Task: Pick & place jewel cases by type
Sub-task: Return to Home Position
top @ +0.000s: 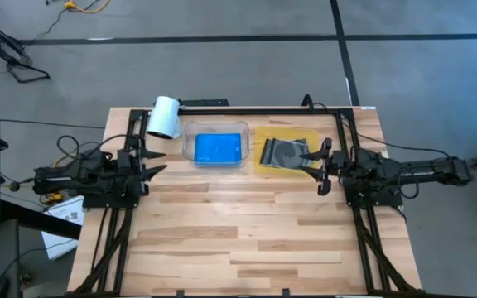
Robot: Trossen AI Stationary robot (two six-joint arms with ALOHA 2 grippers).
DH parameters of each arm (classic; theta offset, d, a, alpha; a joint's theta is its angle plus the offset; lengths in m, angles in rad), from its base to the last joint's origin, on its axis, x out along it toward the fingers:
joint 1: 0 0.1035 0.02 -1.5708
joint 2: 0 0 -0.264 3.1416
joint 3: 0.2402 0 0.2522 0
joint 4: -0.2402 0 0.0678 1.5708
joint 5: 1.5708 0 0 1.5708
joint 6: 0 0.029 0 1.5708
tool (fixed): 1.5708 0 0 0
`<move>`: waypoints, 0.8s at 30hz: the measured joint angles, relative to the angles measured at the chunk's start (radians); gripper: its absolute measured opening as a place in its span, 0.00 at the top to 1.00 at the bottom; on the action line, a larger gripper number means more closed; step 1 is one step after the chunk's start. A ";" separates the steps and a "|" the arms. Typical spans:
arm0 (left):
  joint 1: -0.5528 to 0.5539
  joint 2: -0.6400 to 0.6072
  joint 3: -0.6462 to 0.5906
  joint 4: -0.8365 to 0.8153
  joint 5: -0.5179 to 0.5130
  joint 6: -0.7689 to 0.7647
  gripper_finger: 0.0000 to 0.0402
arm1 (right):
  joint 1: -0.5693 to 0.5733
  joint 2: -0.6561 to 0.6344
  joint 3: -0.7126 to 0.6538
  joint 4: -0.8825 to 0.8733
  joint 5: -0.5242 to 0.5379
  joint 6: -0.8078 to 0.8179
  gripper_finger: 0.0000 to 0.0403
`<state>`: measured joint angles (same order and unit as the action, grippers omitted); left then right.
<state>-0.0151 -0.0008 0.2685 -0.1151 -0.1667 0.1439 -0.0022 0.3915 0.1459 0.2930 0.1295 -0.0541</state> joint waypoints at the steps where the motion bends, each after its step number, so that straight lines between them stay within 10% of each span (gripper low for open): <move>1: 0.000 0.001 -0.002 0.007 -0.005 -0.001 0.61 | -0.018 -0.019 -0.015 0.006 -0.003 0.007 0.59; 7: 0.000 0.002 -0.007 0.000 0.029 -0.001 0.61 | -0.050 -0.117 -0.098 0.090 -0.169 0.039 0.59; 24: 0.000 0.002 -0.084 0.044 0.092 0.006 0.61 | 0.055 -0.198 -0.138 0.030 0.005 0.004 0.59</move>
<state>-0.0151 0.0013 0.1846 -0.0714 -0.0748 0.1499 0.0526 0.1932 0.0074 0.3226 0.1342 -0.0502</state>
